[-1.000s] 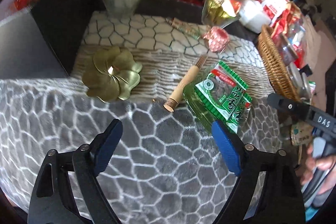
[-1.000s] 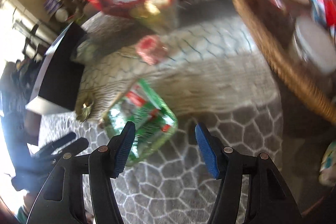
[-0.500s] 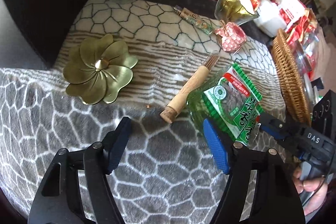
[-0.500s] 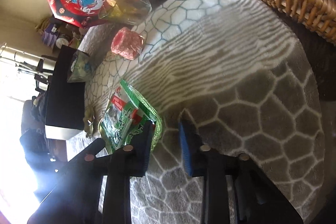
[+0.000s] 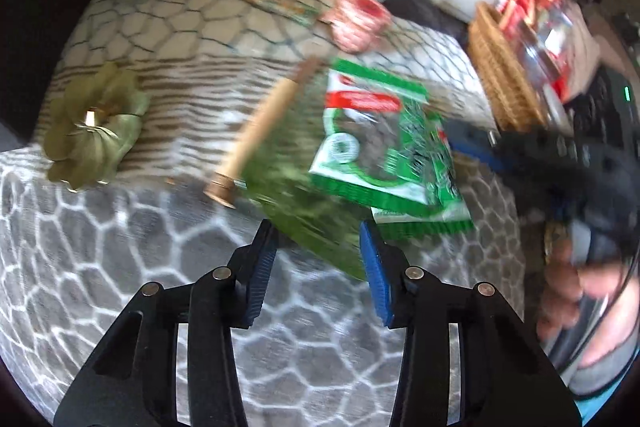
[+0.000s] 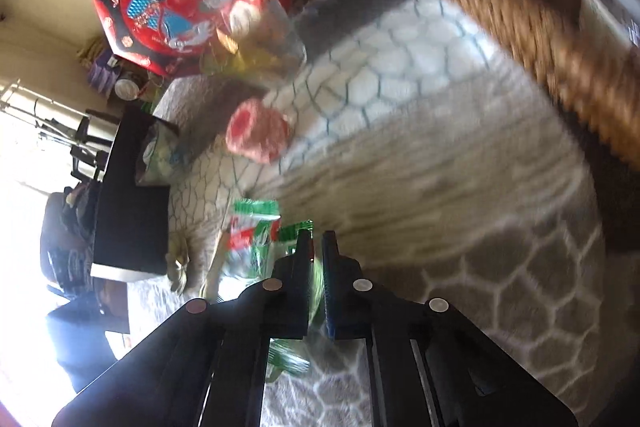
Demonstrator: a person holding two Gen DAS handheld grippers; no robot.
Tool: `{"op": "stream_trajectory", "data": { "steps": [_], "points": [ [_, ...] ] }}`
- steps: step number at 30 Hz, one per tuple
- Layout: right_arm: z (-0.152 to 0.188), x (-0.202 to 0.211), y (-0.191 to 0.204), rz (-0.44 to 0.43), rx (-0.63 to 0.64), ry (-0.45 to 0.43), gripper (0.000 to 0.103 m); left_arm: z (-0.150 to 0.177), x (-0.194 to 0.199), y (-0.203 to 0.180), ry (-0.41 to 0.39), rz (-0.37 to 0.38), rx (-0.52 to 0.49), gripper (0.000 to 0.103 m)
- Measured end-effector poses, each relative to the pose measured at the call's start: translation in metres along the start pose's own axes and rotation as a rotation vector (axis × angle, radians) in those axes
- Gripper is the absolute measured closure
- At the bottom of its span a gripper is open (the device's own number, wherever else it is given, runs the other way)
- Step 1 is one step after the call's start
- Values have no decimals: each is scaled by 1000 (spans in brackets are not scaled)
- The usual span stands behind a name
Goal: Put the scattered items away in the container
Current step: 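Move the right tool back to the table toward the green seaweed bag, then grasp the rim of the glass bowl of red snack packets with the right tool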
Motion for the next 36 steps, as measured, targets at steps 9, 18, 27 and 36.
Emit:
{"op": "stream_trajectory", "data": {
  "steps": [9, 18, 27, 36],
  "points": [
    [22, -9, 11, 74, 75, 87, 92, 5, 38, 39, -39, 59, 117, 30],
    [51, 7, 4, 47, 4, 77, 71, -35, 39, 53, -49, -41, 77, 29],
    [66, -11, 25, 47, 62, 87, 90, -39, 27, 53, -24, -6, 91, 29],
    [52, 13, 11, 60, 13, 13, 86, -55, 51, 54, -67, -43, 41, 28]
  ]
}}
Point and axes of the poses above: each gripper's, at about its wrist camera, not at the fingertips, and x roughly against the way its jaws point, y to its left, z to its underside, the point moved 4 cm from there along -x, roughly the way its jaws point, and after that the axes turned 13 degrees about y, right-handed, at the moved point
